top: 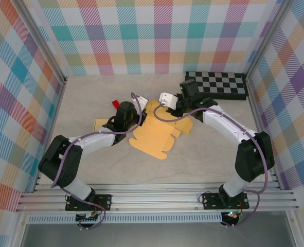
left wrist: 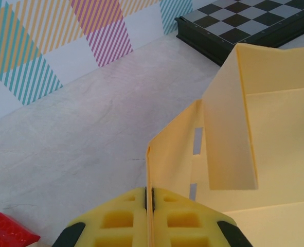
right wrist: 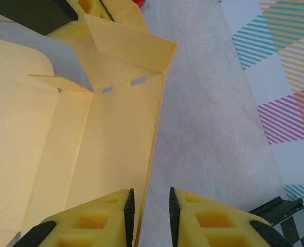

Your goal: Fold the paper box

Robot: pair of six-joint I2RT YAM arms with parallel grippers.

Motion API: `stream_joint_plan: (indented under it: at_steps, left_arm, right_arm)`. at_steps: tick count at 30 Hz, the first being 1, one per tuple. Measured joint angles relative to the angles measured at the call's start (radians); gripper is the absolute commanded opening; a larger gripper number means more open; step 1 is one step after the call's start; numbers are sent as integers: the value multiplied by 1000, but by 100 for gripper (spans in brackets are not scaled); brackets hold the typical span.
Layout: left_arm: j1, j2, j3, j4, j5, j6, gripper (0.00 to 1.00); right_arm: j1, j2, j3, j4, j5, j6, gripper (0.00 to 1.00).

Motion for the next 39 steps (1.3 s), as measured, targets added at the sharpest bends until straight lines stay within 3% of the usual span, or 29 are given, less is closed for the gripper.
stream_joint_plan:
  at_steps: [12, 15, 16, 18, 21, 23, 24, 28, 32, 39]
  left_arm:
    - [0, 6, 12, 0, 0, 0, 0]
    - [0, 6, 12, 0, 0, -4, 0]
    - [0, 6, 13, -1, 0, -5, 0]
    - [1, 8, 13, -8, -1, -18, 0]
    - [3, 17, 51, -64, 9, -70, 20]
    - [16, 16, 90, -117, 28, -121, 38]
    - [26, 10, 99, -131, 42, -145, 41]
    - [85, -95, 58, -179, 97, -286, 42]
    - [129, -224, -3, -225, 114, -412, 40]
    - [133, -159, -27, -294, 139, -472, 39]
  right_arm:
    - [9, 6, 10, -25, 78, -10, 21]
    - [9, 6, 0, -24, 88, -21, 10]
    - [9, 6, -2, -27, 91, -23, 1]
    - [9, 5, -2, -23, 102, -27, 0]
    - [10, 0, -14, 0, 119, -44, 0]
    - [15, -14, -47, 40, 150, -64, 0]
    - [16, -22, -66, 59, 164, -77, 0]
    - [21, -45, -175, 205, 242, -142, 0]
    - [42, -45, -328, 473, 335, -248, 0]
    - [114, -7, -503, 857, 420, -427, 0]
